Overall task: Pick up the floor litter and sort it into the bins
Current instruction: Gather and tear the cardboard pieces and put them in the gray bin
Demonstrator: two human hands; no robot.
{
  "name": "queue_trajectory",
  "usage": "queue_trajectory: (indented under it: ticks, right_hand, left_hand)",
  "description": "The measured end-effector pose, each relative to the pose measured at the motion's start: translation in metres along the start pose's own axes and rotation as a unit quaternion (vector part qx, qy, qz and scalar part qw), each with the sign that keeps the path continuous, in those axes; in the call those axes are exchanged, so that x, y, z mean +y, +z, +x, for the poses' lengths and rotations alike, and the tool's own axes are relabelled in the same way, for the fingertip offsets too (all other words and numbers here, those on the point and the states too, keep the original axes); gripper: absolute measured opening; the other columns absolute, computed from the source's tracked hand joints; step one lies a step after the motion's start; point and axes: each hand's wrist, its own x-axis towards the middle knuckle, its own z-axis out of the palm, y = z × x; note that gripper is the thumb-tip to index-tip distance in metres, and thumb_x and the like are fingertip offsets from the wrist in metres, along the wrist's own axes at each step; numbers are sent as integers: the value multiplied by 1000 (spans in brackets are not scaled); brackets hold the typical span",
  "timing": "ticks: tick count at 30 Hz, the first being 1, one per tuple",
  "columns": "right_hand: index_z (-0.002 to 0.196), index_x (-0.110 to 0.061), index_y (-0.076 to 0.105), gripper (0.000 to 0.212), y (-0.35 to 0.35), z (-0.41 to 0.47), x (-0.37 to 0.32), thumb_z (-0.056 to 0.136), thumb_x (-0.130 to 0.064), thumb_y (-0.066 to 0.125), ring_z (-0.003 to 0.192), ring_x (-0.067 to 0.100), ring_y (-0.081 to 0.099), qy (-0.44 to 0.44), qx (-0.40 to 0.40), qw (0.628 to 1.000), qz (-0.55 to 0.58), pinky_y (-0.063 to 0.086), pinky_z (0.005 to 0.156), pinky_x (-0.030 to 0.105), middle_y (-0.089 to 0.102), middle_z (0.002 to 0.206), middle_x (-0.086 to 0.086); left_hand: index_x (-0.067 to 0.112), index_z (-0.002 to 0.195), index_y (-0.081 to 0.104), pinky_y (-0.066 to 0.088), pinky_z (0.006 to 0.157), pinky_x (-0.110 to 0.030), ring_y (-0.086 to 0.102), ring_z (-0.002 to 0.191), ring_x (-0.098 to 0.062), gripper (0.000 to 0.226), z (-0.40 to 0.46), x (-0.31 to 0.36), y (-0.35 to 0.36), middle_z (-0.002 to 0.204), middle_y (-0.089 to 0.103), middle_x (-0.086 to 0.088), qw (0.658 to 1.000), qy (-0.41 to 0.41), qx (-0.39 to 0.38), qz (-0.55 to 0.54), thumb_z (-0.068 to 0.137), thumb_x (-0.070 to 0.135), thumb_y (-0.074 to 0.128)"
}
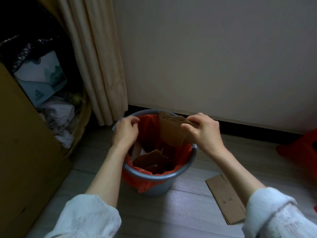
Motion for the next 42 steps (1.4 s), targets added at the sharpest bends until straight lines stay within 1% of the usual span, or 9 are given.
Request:
queue_trajectory:
  ticks: [3, 7, 11, 15, 23, 29, 32, 36, 42]
  right_hand:
    - [108, -20, 67, 24, 13, 18, -14, 89, -33, 58, 108, 21, 50, -122, -120, 974, -147, 25, 82, 33, 61, 108, -2]
    - [113, -26, 63, 25, 27, 33, -24, 91, -32, 51, 113, 19, 46, -216, -250, 913, -241, 20, 77, 30, 58, 114, -4]
    - [111, -27, 65, 28, 56, 32, -29, 92, -39, 48, 112, 21, 46, -240, -326, 859, -313, 26, 83, 36, 60, 112, -2]
    - [118, -23, 61, 29, 104, 19, -28, 94, -18, 45, 119, 24, 42, -226, -387, 820, -357, 30, 95, 47, 55, 121, 2]
    - [132, -8, 33, 49, 126, 3, 1, 88, -10, 55, 112, 36, 54, -44, -443, 873, -202, 44, 91, 41, 50, 122, 17]
    - [142, -9, 24, 59, 130, 5, 2, 90, -12, 51, 121, 34, 50, -2, -449, 870, -205, 24, 113, 45, 56, 126, 18]
    - [144, -20, 27, 57, 116, 4, 0, 92, -20, 53, 119, 29, 53, 27, -397, 912, -99, 43, 103, 41, 54, 131, 14]
    - [126, -20, 54, 33, 79, 11, 2, 94, -21, 51, 116, 23, 56, 7, -261, 965, -19, 43, 100, 34, 63, 122, 4]
    - [118, -16, 61, 27, 0, 4, 37, 93, -21, 52, 109, 19, 60, 73, -164, 983, 19, 41, 96, 28, 67, 116, 2]
  left_hand:
    - [18, 120, 59, 36, 98, -32, 44, 122, -23, 31, -1, -7, -5, 124, 57, -7, 996, 20, 60, 63, 92, 10, 47]
    - [22, 144, 25, 23, 111, -46, 17, 138, -27, 58, -12, -28, -2, 150, 22, -6, 991, -38, -44, 124, 92, 20, 50]
    - [17, 147, 14, 28, 109, -42, 15, 140, -26, 63, -16, -36, 3, 153, 11, -5, 989, -33, -29, 144, 94, 19, 47]
    - [18, 147, 16, 30, 108, -41, 15, 139, -25, 60, -15, -36, 5, 153, 11, -4, 989, -34, -14, 143, 94, 16, 45]
    - [20, 145, 19, 33, 105, -43, 16, 139, -25, 60, -15, -42, 4, 152, 13, -3, 991, -31, -9, 133, 92, 13, 45]
    - [19, 145, 22, 30, 108, -42, 17, 139, -25, 58, -12, -48, 5, 153, 14, -5, 989, -38, -12, 140, 93, 15, 46]
    - [21, 146, 21, 19, 115, -47, 10, 143, -26, 58, -10, -48, 1, 154, 12, -6, 985, -53, -35, 160, 94, 20, 46]
    - [25, 145, 23, -1, 115, -50, -8, 144, -28, 56, -3, -33, 0, 156, 7, -7, 984, -49, -57, 164, 94, 23, 45]
    - [15, 137, 41, 16, 115, -41, 17, 140, -30, 45, -12, 28, 38, 147, 30, -13, 982, 93, -128, 99, 93, 15, 47]
